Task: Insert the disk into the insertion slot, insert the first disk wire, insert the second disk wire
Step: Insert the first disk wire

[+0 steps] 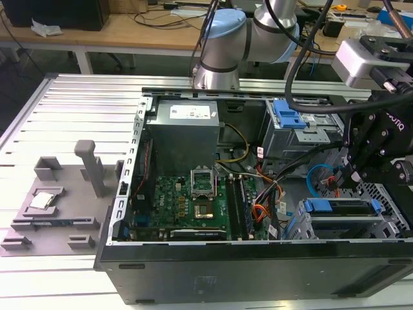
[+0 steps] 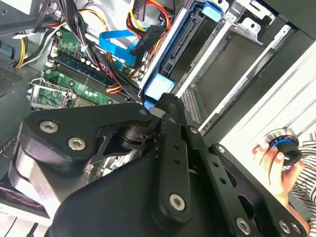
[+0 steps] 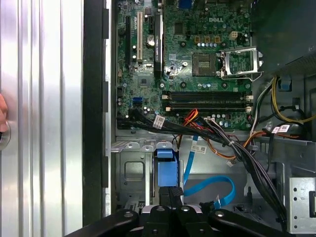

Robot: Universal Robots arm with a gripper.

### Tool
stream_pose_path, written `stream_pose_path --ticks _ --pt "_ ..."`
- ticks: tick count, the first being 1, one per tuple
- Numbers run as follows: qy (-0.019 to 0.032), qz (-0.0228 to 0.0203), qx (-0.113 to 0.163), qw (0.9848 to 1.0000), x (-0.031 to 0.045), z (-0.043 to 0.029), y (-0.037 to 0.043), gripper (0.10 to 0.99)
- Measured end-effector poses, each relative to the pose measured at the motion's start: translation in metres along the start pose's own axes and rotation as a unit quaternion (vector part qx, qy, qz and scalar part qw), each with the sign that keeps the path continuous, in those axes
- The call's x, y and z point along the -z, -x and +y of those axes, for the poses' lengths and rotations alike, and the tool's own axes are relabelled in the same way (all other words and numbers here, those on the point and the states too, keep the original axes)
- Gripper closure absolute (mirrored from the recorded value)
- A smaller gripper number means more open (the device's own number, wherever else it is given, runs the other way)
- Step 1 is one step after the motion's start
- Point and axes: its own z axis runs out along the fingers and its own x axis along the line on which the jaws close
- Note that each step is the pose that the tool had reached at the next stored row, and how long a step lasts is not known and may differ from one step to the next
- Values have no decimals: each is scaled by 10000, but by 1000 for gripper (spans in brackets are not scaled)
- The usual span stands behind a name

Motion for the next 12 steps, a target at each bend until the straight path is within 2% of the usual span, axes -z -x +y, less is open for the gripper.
stream_pose_path --ticks 1,5,7,10,12 --pt "3 2 0 10000 -35 -83 23 980" --pt "6 3 0 10000 -48 -209 136 980" --pt "7 4 0 10000 -56 -307 236 980" --pt "10 5 0 10000 -69 -368 307 980" --pt "13 4 0 10000 -91 -385 316 980"
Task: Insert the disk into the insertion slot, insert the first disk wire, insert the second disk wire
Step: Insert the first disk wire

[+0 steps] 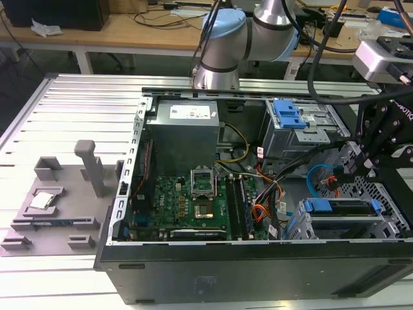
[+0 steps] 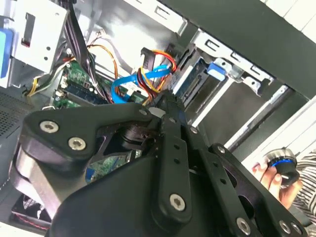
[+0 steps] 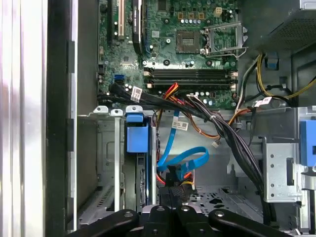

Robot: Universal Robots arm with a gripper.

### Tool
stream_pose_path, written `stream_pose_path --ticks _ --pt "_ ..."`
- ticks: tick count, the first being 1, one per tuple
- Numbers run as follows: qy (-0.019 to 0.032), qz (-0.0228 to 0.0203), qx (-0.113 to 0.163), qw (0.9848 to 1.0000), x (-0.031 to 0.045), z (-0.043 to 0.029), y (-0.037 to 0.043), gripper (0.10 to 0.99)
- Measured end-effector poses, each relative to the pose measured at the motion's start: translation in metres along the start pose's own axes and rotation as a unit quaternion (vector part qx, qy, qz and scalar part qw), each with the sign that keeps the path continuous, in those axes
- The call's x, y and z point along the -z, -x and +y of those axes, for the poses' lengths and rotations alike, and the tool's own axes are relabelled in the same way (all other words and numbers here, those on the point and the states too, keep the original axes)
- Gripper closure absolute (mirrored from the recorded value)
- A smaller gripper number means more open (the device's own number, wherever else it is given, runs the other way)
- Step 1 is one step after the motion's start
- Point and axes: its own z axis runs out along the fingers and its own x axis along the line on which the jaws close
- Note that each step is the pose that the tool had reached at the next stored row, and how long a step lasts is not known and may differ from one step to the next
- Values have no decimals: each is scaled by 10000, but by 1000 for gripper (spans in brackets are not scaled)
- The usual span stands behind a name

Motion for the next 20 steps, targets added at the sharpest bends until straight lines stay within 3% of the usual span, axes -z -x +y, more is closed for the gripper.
stream_pose_path --ticks 4,6,7,8,20 --pt "0 1 0 10000 -2 -1 0 980" --pt "0 1 0 10000 -2 -1 0 851" --pt "0 1 0 10000 -2 -1 0 851" --pt "0 1 0 10000 -2 0 0 784" --pt "0 0 0 10000 -134 -6 0 784"
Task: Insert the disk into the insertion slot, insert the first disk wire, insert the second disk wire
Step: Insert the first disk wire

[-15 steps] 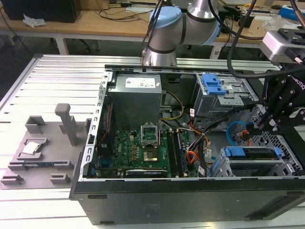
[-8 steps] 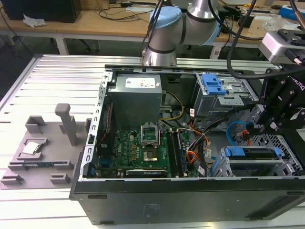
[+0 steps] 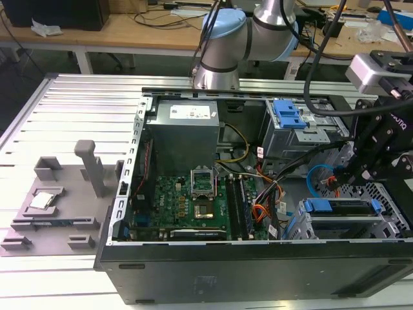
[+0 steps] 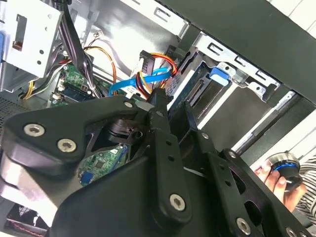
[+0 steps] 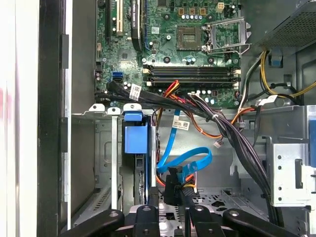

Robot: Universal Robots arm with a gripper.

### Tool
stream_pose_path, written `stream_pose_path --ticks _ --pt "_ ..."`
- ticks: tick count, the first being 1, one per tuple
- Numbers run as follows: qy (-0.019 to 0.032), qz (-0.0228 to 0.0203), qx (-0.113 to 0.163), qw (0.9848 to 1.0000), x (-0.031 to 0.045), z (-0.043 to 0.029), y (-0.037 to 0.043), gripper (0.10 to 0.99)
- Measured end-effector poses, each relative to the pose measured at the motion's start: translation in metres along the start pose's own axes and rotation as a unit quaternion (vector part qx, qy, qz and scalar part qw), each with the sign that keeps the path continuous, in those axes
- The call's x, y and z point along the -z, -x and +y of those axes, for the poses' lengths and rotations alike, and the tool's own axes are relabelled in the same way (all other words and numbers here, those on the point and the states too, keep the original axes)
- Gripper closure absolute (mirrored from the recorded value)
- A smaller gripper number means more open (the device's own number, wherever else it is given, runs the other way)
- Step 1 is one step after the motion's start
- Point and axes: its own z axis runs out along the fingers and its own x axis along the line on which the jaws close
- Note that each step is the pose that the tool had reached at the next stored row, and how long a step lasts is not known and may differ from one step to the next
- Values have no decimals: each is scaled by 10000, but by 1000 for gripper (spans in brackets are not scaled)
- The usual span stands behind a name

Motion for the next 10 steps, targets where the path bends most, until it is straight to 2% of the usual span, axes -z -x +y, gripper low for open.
stream_pose_path --ticks 10 --pt "0 4 0 10000 -51 48 6 784"
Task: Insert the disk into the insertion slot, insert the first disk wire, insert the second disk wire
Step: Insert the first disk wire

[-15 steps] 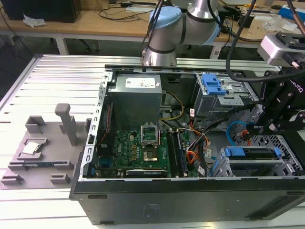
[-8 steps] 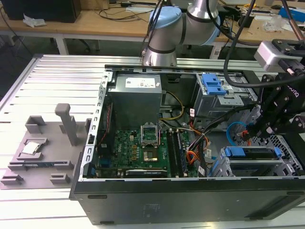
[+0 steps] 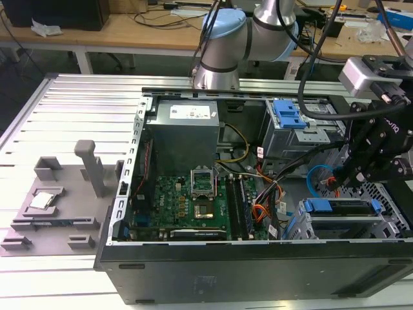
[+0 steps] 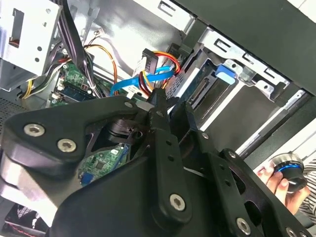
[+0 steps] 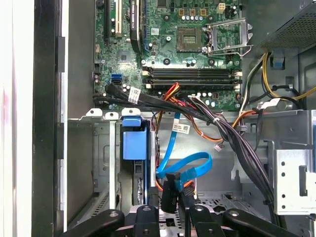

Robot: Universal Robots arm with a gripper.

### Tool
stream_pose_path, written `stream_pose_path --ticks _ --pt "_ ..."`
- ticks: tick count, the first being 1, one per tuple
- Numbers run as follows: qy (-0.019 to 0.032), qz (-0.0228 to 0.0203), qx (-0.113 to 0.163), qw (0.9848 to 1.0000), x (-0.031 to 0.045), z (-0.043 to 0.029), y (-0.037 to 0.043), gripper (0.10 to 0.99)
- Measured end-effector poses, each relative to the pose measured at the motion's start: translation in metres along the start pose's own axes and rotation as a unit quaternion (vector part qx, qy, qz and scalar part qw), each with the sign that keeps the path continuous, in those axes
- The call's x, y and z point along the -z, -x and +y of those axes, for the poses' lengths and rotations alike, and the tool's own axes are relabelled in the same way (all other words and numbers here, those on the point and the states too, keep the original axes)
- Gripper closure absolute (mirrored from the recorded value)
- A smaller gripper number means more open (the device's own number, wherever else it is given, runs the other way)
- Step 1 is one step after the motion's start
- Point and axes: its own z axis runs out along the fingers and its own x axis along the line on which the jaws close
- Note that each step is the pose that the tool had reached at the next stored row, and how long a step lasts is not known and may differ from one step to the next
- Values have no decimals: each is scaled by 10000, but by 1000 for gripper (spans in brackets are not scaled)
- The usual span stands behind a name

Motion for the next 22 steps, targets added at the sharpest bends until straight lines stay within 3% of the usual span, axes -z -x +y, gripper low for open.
stream_pose_path --ticks 5,8,12,16,18,22 --pt "0 28 -2 10000 -28 -1 0 784" --pt "-1 40 -2 10000 -28 -1 0 898" --pt "-1 56 -3 10000 -28 -1 0 898" --pt "-1 55 -3 10000 -41 -4 -130 898" --pt "8 56 -3 10000 -71 -41 -173 898" --pt "29 56 -3 10000 -112 -136 -176 898"
